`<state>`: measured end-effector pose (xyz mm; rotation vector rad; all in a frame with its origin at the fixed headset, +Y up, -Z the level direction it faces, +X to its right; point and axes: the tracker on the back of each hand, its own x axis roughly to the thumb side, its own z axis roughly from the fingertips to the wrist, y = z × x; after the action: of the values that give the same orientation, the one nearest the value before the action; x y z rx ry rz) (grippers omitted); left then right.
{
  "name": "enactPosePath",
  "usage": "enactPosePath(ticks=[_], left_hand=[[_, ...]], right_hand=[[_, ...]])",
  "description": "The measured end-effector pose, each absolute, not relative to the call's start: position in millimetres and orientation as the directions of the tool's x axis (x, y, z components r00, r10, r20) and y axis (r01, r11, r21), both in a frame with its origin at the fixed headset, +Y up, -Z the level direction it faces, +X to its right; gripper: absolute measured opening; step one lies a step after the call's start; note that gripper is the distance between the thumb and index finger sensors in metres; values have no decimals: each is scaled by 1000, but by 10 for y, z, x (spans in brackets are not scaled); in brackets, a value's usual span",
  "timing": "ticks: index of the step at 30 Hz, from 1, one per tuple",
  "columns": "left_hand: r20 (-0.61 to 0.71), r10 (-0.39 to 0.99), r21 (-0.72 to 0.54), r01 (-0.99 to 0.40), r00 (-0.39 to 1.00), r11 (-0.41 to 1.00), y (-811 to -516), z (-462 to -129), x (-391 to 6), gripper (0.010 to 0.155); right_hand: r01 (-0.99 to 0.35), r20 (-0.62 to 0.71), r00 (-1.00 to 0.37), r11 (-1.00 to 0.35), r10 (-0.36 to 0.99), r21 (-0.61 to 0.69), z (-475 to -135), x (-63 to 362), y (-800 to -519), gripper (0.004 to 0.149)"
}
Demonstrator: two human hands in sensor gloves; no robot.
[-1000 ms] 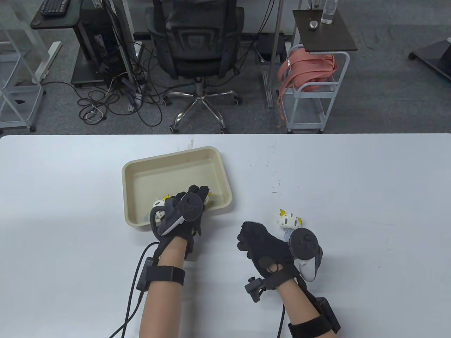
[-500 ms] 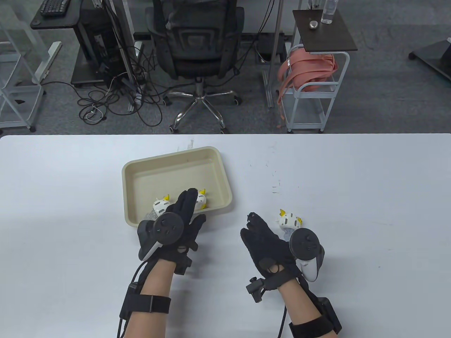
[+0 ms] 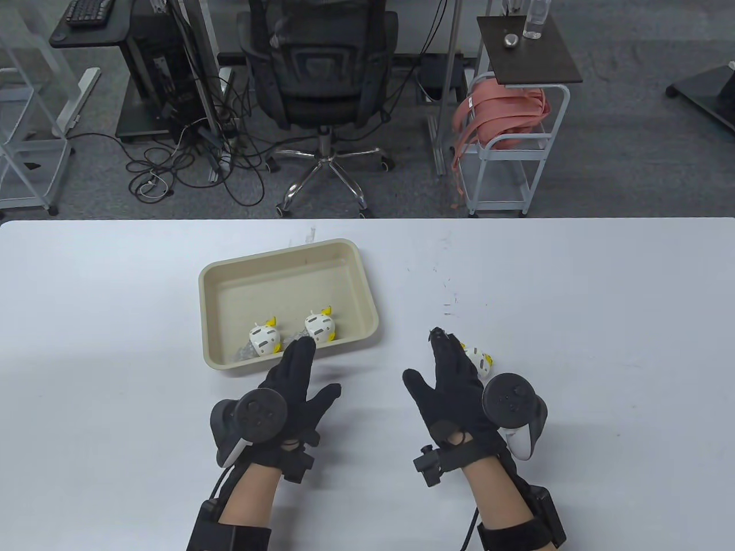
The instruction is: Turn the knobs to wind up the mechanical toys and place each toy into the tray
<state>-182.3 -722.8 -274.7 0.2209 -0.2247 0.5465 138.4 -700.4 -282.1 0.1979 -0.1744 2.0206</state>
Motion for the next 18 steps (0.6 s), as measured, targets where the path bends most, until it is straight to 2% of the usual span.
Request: enactPosePath(ticks=[2, 8, 13, 18], left_hand=[[273, 430, 157, -481, 861, 863, -7238, -2740, -1804, 85], [281, 401, 151, -453, 872, 879, -7242, -2734, -1738, 85], [264, 390, 152, -437, 882, 887, -7252, -2743, -1752, 85], [244, 391, 144, -432, 887, 890, -7259, -2747, -1777, 85]], right_hand=[[-871, 214, -490, -483, 845, -85, -2837, 1448, -6966, 106], [-760, 113, -648, -630, 753, -159, -2939, 1574, -6960, 105], [-487, -41, -865, -857, 500, -169, -3152, 1540, -6979, 101], [-224, -182, -955, -972, 234, -78, -3377, 1477, -7127, 98]])
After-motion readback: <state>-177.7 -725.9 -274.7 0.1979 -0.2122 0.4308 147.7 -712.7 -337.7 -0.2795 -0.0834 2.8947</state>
